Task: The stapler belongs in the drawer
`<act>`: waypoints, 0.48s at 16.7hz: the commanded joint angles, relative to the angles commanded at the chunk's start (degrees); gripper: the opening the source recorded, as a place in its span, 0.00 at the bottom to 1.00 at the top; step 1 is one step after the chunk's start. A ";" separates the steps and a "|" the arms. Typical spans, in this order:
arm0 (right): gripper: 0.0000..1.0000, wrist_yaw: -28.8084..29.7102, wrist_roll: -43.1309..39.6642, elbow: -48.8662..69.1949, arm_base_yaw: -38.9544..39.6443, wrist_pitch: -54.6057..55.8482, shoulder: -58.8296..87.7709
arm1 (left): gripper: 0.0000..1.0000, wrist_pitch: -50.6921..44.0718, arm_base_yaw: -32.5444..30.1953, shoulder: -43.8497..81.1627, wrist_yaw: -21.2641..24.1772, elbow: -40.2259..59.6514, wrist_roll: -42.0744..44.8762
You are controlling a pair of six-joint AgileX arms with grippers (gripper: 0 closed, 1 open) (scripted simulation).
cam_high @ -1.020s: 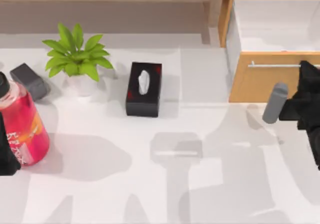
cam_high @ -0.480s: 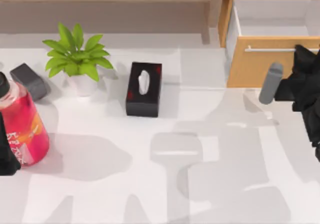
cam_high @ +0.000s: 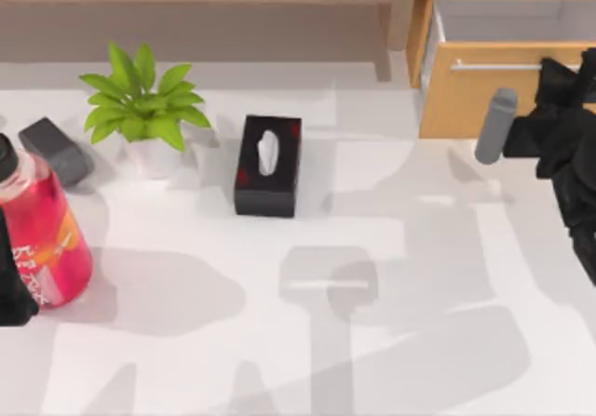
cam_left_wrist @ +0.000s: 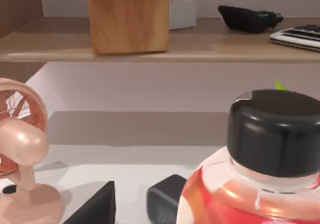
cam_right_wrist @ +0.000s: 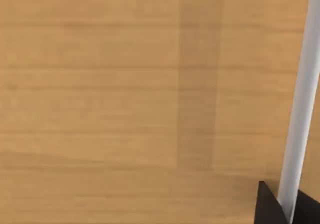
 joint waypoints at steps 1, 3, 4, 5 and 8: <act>0.00 -0.37 0.04 1.97 -0.29 -1.08 0.67 | 1.00 0.00 0.00 0.00 0.00 0.00 0.00; 0.00 -0.94 0.17 4.97 -0.79 -2.83 1.63 | 1.00 0.00 0.00 0.00 0.00 0.00 0.00; 0.00 -1.07 0.22 5.70 -0.96 -3.32 1.85 | 1.00 0.00 0.00 0.00 0.00 0.00 0.00; 0.00 -1.09 0.24 5.86 -1.01 -3.43 1.89 | 1.00 0.00 0.00 0.00 0.00 0.00 0.00; 0.00 -0.97 0.38 5.58 -0.84 -3.40 1.71 | 1.00 0.00 0.00 0.00 0.00 0.00 0.00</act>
